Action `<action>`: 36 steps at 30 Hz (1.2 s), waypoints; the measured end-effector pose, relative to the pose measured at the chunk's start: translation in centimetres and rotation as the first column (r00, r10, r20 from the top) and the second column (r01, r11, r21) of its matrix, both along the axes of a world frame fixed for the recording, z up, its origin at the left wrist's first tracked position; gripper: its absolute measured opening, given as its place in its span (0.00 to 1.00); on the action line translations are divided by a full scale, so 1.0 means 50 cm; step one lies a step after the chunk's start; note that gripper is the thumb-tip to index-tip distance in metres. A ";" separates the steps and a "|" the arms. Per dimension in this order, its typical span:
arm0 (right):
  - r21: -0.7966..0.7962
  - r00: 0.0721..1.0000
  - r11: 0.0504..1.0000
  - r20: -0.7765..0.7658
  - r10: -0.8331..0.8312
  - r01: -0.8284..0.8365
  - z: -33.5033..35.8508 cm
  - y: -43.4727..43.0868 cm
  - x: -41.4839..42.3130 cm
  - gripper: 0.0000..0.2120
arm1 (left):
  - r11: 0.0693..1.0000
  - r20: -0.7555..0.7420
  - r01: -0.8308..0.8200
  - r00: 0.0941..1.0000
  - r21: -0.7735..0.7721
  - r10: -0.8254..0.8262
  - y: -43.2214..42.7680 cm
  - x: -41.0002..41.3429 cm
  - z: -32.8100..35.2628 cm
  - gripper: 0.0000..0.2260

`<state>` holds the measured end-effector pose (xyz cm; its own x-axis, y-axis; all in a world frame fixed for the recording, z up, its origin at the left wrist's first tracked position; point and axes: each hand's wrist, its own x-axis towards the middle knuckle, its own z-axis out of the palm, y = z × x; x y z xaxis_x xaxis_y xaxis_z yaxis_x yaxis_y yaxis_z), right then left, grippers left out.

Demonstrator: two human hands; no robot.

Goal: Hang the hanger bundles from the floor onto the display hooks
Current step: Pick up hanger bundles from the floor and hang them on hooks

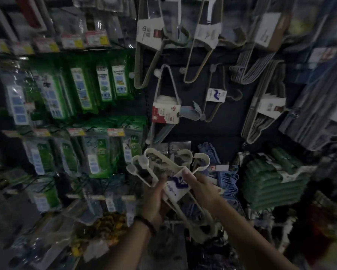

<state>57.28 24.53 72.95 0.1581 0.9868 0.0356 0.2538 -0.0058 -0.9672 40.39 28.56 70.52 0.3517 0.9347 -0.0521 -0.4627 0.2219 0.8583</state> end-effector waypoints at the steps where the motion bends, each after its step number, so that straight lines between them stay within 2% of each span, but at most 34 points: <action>1: -0.004 0.997 0.999 0.062 -0.034 0.035 0.002 -0.001 0.001 0.28 | 0.994 -0.069 -0.098 0.993 0.047 0.101 0.006 0.016 0.008 0.22; 4: -0.083 0.925 0.992 0.374 -0.060 0.098 0.028 -0.008 0.021 0.32 | 0.981 -0.106 -0.187 0.976 0.045 0.191 0.023 0.049 0.034 0.16; 5: -0.120 0.843 0.987 0.538 -0.029 0.110 0.038 -0.014 0.038 0.31 | 0.978 -0.105 -0.205 0.973 0.030 0.207 0.028 0.057 0.041 0.16; 7: -0.100 0.512 0.978 0.859 -0.008 0.183 0.065 -0.031 0.071 0.26 | 0.968 -0.130 -0.242 0.960 0.067 0.249 0.039 0.077 0.055 0.19; 8: -0.018 0.415 0.958 0.904 -0.106 0.285 0.082 -0.040 0.084 0.25 | 0.958 -0.161 -0.260 0.947 0.118 0.277 0.046 0.089 0.058 0.21; 10: 0.235 0.381 0.871 0.827 -0.412 0.433 0.122 -0.045 0.101 0.22 | 0.934 -0.223 -0.262 0.922 0.241 0.316 0.054 0.118 0.066 0.25; 11: 0.346 0.343 0.845 0.800 -0.493 0.408 0.141 -0.040 0.107 0.21 | 0.922 -0.230 -0.246 0.919 0.299 0.320 0.056 0.135 0.074 0.24; 12: 0.385 0.326 0.855 0.805 -0.495 0.347 0.157 -0.032 0.111 0.22 | 0.906 -0.234 -0.234 0.915 0.352 0.327 0.058 0.155 0.083 0.23; 14: 0.337 0.357 0.915 0.845 -0.398 0.222 0.178 -0.015 0.125 0.18 | 0.876 -0.222 -0.208 0.918 0.435 0.329 0.057 0.198 0.107 0.22; 17: 0.293 0.461 0.925 0.804 -0.376 0.243 0.192 0.007 0.183 0.06 | 0.848 -0.198 -0.149 0.938 0.509 0.283 0.053 0.258 0.145 0.24; 20: 0.299 0.523 0.926 0.765 -0.376 0.229 0.214 0.015 0.241 0.07 | 0.845 -0.258 -0.097 0.928 0.527 0.268 0.064 0.296 0.171 0.22; 23: 0.360 0.575 0.899 0.693 -0.436 0.249 0.236 0.020 0.286 0.10 | 0.795 -0.376 -0.099 0.842 0.598 0.388 0.108 0.313 0.198 0.32; 25: 0.376 0.547 0.880 0.689 -0.475 0.289 0.257 0.025 0.318 0.13 | 0.795 -0.357 -0.087 0.861 0.600 0.363 0.151 0.319 0.223 0.34; 27: 0.360 0.555 0.877 0.679 -0.480 0.318 0.287 0.037 0.361 0.15 | 0.740 -0.364 -0.012 0.865 0.673 0.346 0.201 0.314 0.252 0.25; 29: 0.399 0.528 0.857 0.676 -0.515 0.326 0.324 0.051 0.401 0.15 | 0.648 -0.406 0.064 0.825 0.759 0.393 0.250 0.301 0.288 0.19; 32: 0.476 0.419 0.830 0.716 -0.558 0.292 0.374 0.083 0.440 0.14 | 0.564 -0.417 0.084 0.763 0.822 0.494 0.309 0.285 0.344 0.18; 34: 0.537 0.315 0.802 0.738 -0.597 0.261 0.396 0.112 0.449 0.12 | 0.534 -0.397 0.083 0.765 0.841 0.507 0.338 0.278 0.376 0.15; 36: 0.579 0.252 0.782 0.740 -0.623 0.231 0.412 0.143 0.453 0.10 | 0.490 -0.370 0.090 0.776 0.867 0.511 0.366 0.272 0.394 0.10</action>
